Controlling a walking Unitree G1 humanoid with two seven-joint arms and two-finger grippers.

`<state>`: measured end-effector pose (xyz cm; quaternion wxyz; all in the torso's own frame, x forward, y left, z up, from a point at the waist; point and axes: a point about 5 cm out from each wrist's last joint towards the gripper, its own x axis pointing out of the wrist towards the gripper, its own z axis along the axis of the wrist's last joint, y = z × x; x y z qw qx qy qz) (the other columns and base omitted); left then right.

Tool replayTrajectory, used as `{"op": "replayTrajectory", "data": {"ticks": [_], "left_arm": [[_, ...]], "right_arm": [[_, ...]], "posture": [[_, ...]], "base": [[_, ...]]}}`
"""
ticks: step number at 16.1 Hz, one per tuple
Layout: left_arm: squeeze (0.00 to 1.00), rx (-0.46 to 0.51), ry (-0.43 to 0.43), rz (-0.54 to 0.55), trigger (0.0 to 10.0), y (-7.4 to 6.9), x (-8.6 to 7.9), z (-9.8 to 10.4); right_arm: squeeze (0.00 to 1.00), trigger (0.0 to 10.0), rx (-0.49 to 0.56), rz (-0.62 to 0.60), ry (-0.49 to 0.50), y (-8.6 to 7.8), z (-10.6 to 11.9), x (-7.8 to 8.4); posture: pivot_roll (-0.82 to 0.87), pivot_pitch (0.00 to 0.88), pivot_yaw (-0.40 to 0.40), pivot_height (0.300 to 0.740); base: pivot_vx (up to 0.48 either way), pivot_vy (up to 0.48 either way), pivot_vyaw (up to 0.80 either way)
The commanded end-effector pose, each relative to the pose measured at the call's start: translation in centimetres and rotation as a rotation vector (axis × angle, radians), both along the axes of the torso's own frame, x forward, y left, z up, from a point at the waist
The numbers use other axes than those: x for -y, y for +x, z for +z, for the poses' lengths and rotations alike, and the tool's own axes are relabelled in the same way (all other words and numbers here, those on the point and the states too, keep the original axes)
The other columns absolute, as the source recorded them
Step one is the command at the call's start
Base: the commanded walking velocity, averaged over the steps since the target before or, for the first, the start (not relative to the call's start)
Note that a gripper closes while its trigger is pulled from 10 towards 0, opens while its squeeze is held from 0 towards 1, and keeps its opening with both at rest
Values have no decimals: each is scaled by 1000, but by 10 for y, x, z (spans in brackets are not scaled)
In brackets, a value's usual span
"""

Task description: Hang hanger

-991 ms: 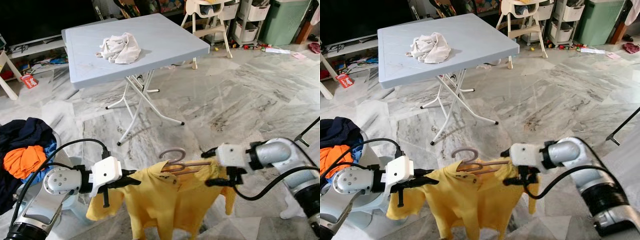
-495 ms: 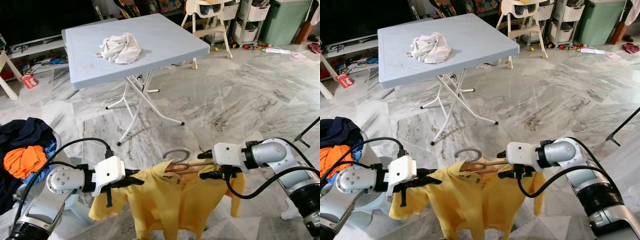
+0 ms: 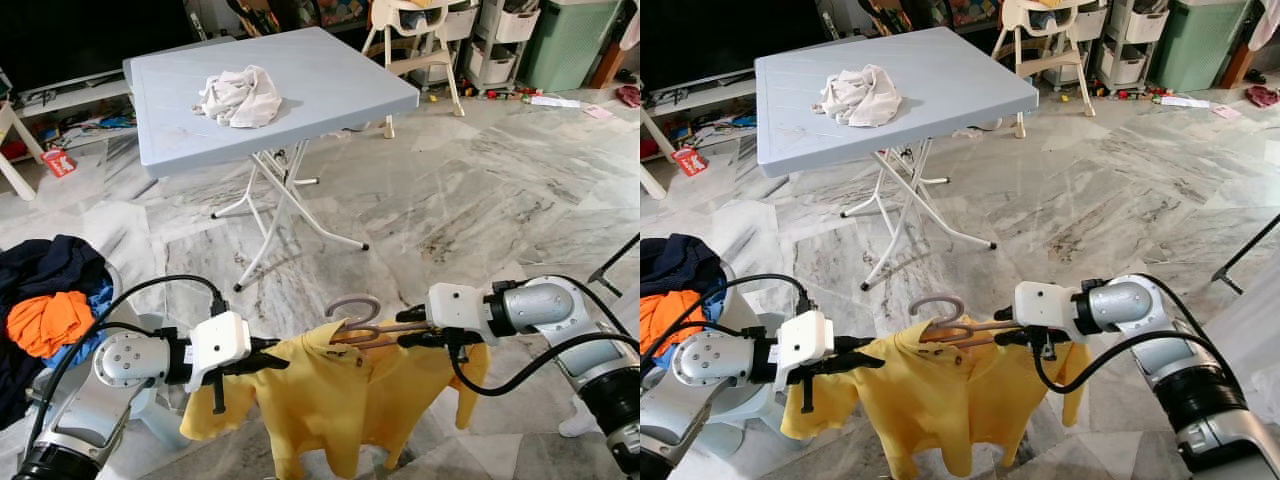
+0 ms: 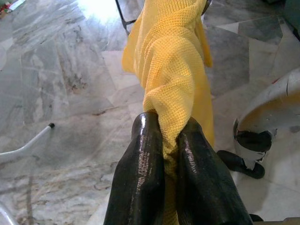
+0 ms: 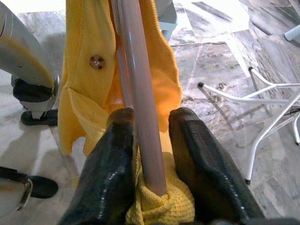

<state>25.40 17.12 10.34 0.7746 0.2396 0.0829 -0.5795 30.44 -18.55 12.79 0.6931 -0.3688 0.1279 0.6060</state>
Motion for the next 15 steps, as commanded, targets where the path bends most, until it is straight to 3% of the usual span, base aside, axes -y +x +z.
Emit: {"op": "replayTrajectory", "data": {"ticks": [1,7,8,9,10,15], "left_arm": [[0,35,-1,-21,0,4,3,7],[0,24,12,-30,0,3,4,6],[0,23,14,-31,0,3,4,5],[0,22,14,-32,0,3,4,5],[0,22,15,-31,0,3,4,5],[0,18,15,-28,0,3,4,3]], "right_arm": [[0,0,13,2,17,3,5,-3],[0,0,15,21,26,1,2,-9],[0,2431,31,34,22,0,2,-12],[0,9333,55,28,19,1,2,-13],[1000,10000,38,5,27,2,0,-13],[1000,10000,39,27,35,0,1,-17]], "posture": [[3,30,70,740],[4,27,76,740],[4,25,75,740],[4,25,75,740],[4,24,74,740],[5,24,75,740]], "base": [[0,0,0],[0,0,0],[0,0,0],[0,0,0],[0,0,0],[0,0,0]]}}
